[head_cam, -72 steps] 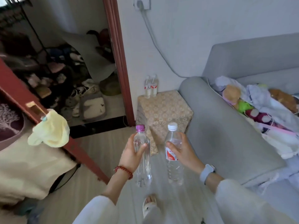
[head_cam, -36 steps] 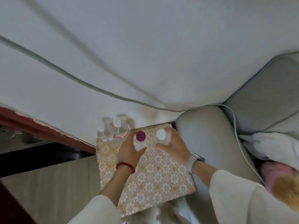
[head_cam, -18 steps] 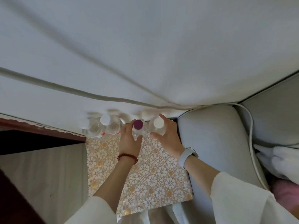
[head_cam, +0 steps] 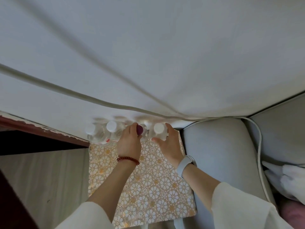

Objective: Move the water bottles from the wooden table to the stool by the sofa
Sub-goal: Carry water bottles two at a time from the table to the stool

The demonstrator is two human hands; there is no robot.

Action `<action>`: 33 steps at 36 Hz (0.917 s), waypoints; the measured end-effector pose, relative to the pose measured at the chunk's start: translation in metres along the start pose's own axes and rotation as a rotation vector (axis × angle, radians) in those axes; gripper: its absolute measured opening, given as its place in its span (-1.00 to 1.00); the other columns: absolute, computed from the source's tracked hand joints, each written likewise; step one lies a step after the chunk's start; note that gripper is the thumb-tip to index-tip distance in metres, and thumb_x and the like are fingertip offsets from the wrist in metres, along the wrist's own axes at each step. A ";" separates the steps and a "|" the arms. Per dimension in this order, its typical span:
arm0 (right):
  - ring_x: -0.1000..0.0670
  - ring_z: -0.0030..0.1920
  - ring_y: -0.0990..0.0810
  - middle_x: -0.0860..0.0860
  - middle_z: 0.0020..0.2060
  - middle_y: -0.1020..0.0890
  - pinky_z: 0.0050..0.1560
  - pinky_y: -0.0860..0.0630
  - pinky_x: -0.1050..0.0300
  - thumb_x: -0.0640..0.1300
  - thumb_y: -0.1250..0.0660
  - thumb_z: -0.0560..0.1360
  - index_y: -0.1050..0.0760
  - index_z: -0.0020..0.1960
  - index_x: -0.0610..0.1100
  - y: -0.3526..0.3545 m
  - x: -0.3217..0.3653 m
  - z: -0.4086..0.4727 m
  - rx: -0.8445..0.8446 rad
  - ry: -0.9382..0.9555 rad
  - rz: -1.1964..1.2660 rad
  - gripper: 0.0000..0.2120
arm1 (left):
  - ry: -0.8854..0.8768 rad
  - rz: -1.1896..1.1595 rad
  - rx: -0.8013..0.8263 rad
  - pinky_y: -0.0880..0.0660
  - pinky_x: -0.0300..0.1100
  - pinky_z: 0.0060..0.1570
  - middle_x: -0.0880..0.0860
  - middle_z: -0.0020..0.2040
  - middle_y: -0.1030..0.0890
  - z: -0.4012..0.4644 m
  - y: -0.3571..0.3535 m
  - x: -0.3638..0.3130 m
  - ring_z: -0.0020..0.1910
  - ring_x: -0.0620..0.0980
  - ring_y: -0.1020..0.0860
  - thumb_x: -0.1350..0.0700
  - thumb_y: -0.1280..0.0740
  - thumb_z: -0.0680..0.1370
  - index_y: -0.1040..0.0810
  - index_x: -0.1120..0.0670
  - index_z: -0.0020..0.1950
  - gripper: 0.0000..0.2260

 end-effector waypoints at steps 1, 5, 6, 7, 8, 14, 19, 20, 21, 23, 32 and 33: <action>-0.19 0.22 -0.43 -0.18 0.18 -0.47 0.20 -0.44 -0.14 -0.19 -0.45 0.34 -0.34 0.26 -0.17 -0.003 0.003 0.002 0.013 0.005 0.016 -0.46 | 0.004 0.004 -0.001 -0.51 -0.02 -0.17 0.16 0.15 -0.54 0.002 0.000 0.000 0.06 0.14 -0.53 0.19 -0.32 0.48 -0.41 0.20 0.24 -0.66; -0.13 0.24 -0.42 -0.12 0.22 -0.43 0.26 -0.42 -0.12 -0.20 -0.41 0.38 -0.32 0.29 -0.15 -0.009 0.010 0.007 -0.002 0.002 0.059 -0.48 | 0.058 0.006 0.004 -0.50 0.03 -0.18 0.15 0.16 -0.53 0.008 0.004 0.004 0.04 0.18 -0.53 0.19 -0.31 0.49 -0.40 0.18 0.23 -0.68; -0.11 0.24 -0.42 -0.11 0.22 -0.41 0.27 -0.41 -0.10 -0.19 -0.41 0.39 -0.30 0.29 -0.15 -0.010 0.010 0.007 -0.003 -0.014 0.072 -0.48 | 0.068 0.001 0.005 -0.51 0.03 -0.17 0.15 0.16 -0.52 0.009 0.004 0.004 0.05 0.18 -0.52 0.19 -0.31 0.49 -0.39 0.18 0.23 -0.68; -0.11 0.23 -0.43 -0.11 0.23 -0.40 0.27 -0.41 -0.09 -0.19 -0.41 0.40 -0.28 0.29 -0.16 -0.010 0.010 0.007 -0.002 -0.030 0.088 -0.48 | 0.073 -0.003 0.009 -0.51 0.03 -0.14 0.15 0.17 -0.51 0.009 0.005 0.004 0.07 0.17 -0.51 0.19 -0.30 0.50 -0.38 0.18 0.24 -0.67; -0.11 0.23 -0.43 -0.13 0.24 -0.39 0.27 -0.41 -0.09 -0.19 -0.40 0.40 -0.26 0.28 -0.17 -0.010 0.009 0.005 -0.002 -0.048 0.104 -0.48 | 0.071 -0.009 0.015 -0.51 0.03 -0.09 0.15 0.19 -0.50 0.009 0.005 0.002 0.11 0.16 -0.50 0.20 -0.30 0.50 -0.37 0.19 0.26 -0.66; -0.06 0.28 -0.39 -0.05 0.23 -0.37 0.20 -0.38 0.13 -0.24 -0.34 0.45 -0.18 0.36 -0.19 -0.005 0.008 -0.006 -0.012 -0.109 0.165 -0.45 | 0.037 -0.132 0.053 -0.49 0.06 0.15 0.14 0.43 -0.25 -0.008 0.011 -0.010 0.35 0.13 -0.34 0.27 -0.26 0.50 -0.12 0.12 0.45 -0.44; -0.10 0.38 -0.29 -0.07 0.40 -0.27 0.24 -0.30 0.12 -0.17 -0.28 0.50 -0.10 0.43 -0.12 0.006 0.014 -0.032 -0.018 -0.228 0.191 -0.42 | 0.054 -0.185 0.051 -0.41 0.02 0.25 0.13 0.41 -0.27 -0.040 0.030 -0.009 0.37 0.10 -0.29 0.20 -0.27 0.50 -0.16 0.10 0.43 -0.47; -0.08 0.32 -0.34 -0.08 0.38 -0.30 0.19 -0.30 0.15 -0.17 -0.26 0.51 -0.14 0.42 -0.13 0.007 0.017 -0.041 0.001 -0.245 0.174 -0.47 | 0.068 -0.200 0.041 -0.38 -0.01 0.27 0.12 0.39 -0.30 -0.049 0.036 -0.007 0.36 0.09 -0.29 0.18 -0.26 0.51 -0.19 0.10 0.42 -0.50; -0.05 0.24 -0.39 -0.09 0.34 -0.35 0.15 -0.33 0.15 -0.17 -0.25 0.52 -0.19 0.39 -0.14 0.007 0.018 -0.050 0.038 -0.268 0.150 -0.52 | 0.088 -0.215 0.029 -0.36 -0.03 0.27 0.12 0.38 -0.32 -0.059 0.042 -0.004 0.35 0.08 -0.30 0.16 -0.26 0.51 -0.23 0.10 0.40 -0.53; -0.02 0.05 -0.47 -0.11 0.19 -0.48 -0.01 -0.43 0.17 -0.19 -0.22 0.52 -0.31 0.31 -0.19 0.003 0.024 -0.069 0.153 -0.323 0.073 -0.63 | 0.145 -0.229 0.008 -0.35 -0.06 0.24 0.12 0.34 -0.36 -0.082 0.056 0.006 0.32 0.08 -0.34 0.13 -0.25 0.52 -0.29 0.11 0.37 -0.58; -0.07 -0.23 -0.50 -0.07 -0.19 -0.59 -0.24 -0.41 0.10 -0.17 -0.11 0.54 -0.49 0.08 -0.23 -0.085 0.086 -0.182 0.575 -0.117 -0.176 -0.76 | 0.513 -0.268 -0.212 -0.40 -0.13 -0.02 0.18 0.07 -0.57 -0.224 0.154 0.101 0.06 0.17 -0.50 0.21 -0.25 0.50 -0.51 0.23 0.07 -0.82; -0.06 -0.21 -0.53 -0.07 -0.14 -0.60 -0.21 -0.44 0.09 -0.17 -0.11 0.54 -0.49 0.08 -0.18 -0.104 0.094 -0.203 0.629 -0.064 -0.216 -0.77 | 0.554 -0.263 -0.256 -0.40 -0.11 -0.05 0.20 0.00 -0.58 -0.250 0.171 0.116 0.02 0.18 -0.50 0.24 -0.25 0.49 -0.53 0.27 0.00 -0.86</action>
Point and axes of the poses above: each hand's wrist, its own z-axis towards the middle knuckle, its own y-axis out of the back of the hand, x = y × z, the point moved 1 cm from there along z, towards the middle knuckle
